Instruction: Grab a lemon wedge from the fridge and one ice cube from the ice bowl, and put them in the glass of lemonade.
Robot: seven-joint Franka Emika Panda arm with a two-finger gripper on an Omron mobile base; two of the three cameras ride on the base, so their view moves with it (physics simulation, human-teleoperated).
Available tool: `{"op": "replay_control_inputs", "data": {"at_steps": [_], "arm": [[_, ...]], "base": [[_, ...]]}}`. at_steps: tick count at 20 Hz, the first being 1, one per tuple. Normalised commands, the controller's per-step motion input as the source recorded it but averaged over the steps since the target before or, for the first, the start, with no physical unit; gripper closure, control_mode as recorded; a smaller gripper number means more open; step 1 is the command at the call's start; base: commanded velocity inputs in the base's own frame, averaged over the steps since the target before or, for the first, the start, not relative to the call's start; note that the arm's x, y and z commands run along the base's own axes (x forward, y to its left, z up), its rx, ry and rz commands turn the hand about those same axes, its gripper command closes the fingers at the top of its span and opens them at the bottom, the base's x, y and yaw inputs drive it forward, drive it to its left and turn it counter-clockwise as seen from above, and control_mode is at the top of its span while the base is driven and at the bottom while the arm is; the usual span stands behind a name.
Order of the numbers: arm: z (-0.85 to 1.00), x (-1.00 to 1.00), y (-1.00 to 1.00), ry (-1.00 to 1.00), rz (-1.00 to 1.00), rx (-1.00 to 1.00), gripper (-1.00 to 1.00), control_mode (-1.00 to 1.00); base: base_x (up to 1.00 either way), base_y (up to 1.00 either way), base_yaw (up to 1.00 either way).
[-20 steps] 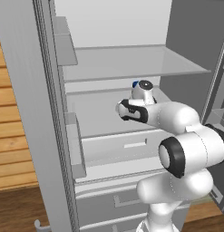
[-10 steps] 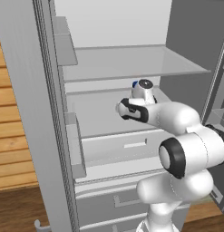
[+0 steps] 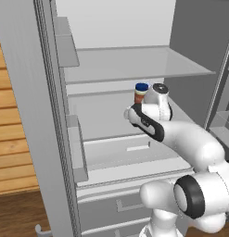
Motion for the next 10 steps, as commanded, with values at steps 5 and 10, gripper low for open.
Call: {"op": "replay_control_inputs", "data": {"at_steps": [5,10], "arm": [[0.63,-1.0,-0.26,0.0,0.0,0.07,1.0,-1.0],[0.97,-1.0,-0.3,0.09,0.0,0.02,1.0,-1.0]], "base": [[0.0,0.0,0.0],[0.0,0.0,0.0]]}}
